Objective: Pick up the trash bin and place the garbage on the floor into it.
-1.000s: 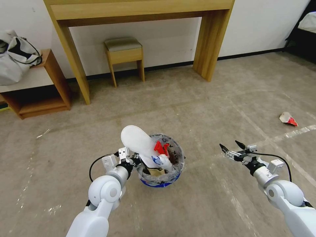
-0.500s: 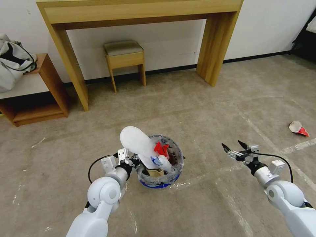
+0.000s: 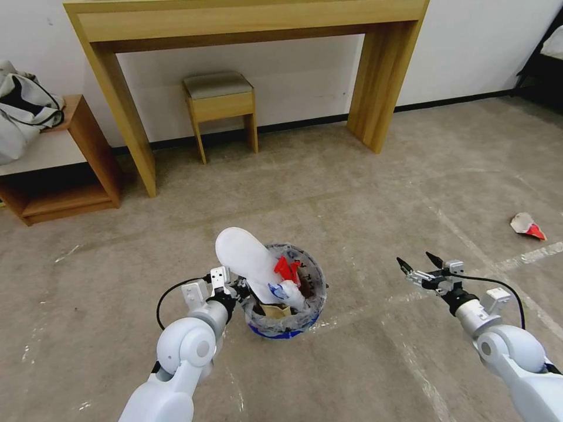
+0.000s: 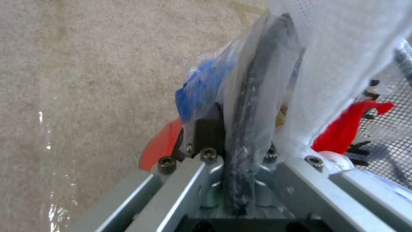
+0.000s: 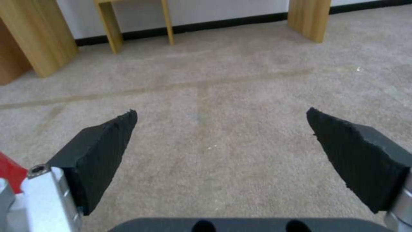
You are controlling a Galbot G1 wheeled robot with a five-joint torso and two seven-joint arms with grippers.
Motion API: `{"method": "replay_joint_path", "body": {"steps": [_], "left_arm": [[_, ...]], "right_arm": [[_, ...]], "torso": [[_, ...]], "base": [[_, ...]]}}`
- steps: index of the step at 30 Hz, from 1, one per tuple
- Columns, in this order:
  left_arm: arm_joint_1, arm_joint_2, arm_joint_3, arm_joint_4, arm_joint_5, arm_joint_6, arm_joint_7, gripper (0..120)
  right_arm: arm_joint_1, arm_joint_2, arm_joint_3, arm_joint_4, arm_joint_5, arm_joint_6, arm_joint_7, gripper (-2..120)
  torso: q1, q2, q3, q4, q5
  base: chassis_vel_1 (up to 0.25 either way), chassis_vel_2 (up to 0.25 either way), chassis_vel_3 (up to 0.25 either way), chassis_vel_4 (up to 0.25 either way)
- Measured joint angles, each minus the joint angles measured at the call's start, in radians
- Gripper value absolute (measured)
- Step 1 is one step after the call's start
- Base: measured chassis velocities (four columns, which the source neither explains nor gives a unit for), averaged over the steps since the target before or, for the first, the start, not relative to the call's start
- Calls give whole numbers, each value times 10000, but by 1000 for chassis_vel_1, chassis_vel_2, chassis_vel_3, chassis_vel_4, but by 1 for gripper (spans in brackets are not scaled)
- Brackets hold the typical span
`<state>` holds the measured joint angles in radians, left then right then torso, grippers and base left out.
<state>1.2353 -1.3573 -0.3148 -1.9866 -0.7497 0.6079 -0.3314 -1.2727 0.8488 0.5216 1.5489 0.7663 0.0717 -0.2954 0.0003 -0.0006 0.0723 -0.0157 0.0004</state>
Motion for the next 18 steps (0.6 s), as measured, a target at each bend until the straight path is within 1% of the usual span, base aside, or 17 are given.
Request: {"method": "replay_joint_path", "body": {"steps": [7, 10, 18], "left_arm": [[15, -112, 19, -23, -25, -5, 15, 1], [19, -128, 27, -26, 32, -8, 94, 1], [-28, -215, 39, 16, -90, -57, 32, 1]], "right_arm": [[11, 7, -16, -67, -16, 56, -52, 100], [14, 17, 12, -150, -31, 92, -92, 100], [8, 15, 89, -325, -89, 199, -144, 100]], "torso": [[-1, 0, 0, -1, -1], [-1, 0, 0, -2, -1], [-1, 0, 0, -8, 0]], "base": [[-19, -21, -21, -20], [-66, -75, -71, -63], [-82, -63, -60, -62]]}}
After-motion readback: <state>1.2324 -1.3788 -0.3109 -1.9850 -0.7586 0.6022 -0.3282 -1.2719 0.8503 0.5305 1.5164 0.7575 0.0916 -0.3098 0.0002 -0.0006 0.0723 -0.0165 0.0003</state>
